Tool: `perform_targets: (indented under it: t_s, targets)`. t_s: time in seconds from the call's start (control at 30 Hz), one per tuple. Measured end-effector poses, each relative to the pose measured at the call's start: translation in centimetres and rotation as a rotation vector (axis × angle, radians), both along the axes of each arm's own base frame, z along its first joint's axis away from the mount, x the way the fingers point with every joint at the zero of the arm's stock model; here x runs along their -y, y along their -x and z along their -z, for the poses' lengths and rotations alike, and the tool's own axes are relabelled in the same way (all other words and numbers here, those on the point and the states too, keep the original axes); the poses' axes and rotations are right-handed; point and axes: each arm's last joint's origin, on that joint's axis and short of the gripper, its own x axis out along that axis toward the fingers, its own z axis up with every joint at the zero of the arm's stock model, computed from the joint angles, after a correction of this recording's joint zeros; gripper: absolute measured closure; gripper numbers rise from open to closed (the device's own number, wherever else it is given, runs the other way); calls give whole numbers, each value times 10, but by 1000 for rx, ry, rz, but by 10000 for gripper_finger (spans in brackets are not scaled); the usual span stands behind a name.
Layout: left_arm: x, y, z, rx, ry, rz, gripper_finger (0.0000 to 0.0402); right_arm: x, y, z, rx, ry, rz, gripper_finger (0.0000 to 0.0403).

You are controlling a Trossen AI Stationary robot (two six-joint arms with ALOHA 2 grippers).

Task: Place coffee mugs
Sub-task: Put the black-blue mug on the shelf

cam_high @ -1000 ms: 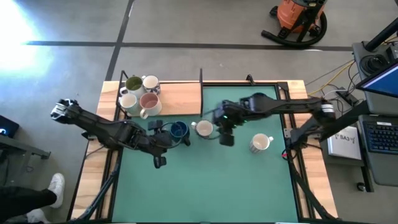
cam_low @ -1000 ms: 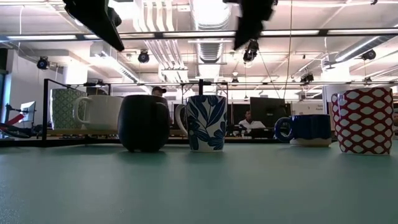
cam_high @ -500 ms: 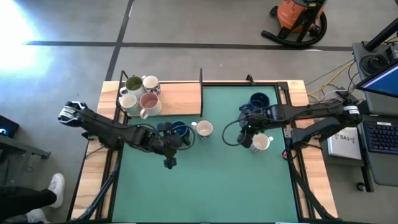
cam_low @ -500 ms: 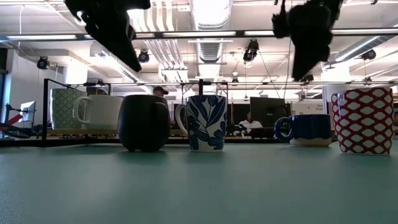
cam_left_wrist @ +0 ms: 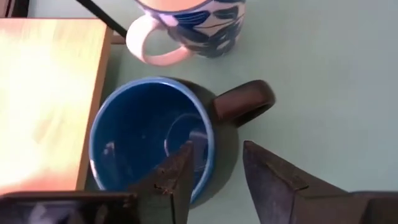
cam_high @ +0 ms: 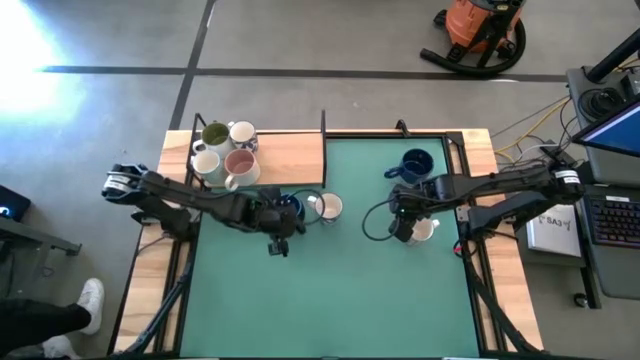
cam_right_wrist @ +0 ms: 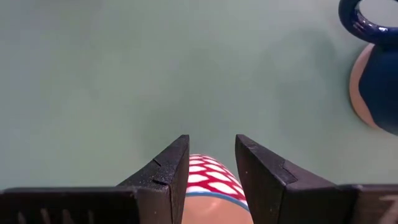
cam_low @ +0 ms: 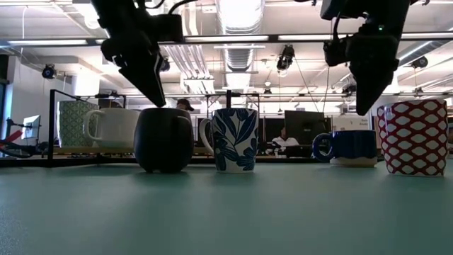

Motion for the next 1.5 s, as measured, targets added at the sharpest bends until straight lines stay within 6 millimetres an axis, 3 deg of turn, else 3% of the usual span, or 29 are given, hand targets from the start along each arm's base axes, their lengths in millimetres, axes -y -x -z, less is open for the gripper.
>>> perform_targets:
  t_s: [0.27, 0.57, 1.0, 1.2, 1.5]
  targets:
    - [-17, 0, 2, -35, 21, -40, 271, 0, 8, 10, -25, 17, -55, 284]
    - [-33, -1, 3, -45, 147, -57, 307, 0, 15, 23, -81, 17, -63, 284]
    - [-34, -1, 3, -36, 189, -63, 344, 0, 15, 23, -78, 11, -48, 284]
    - [-33, -2, 4, -26, 221, -72, 393, 0, 14, 23, -71, 11, -45, 284]
    - [-36, -5, -7, -16, 236, -82, 398, 0, 14, 23, -68, 11, -44, 284]
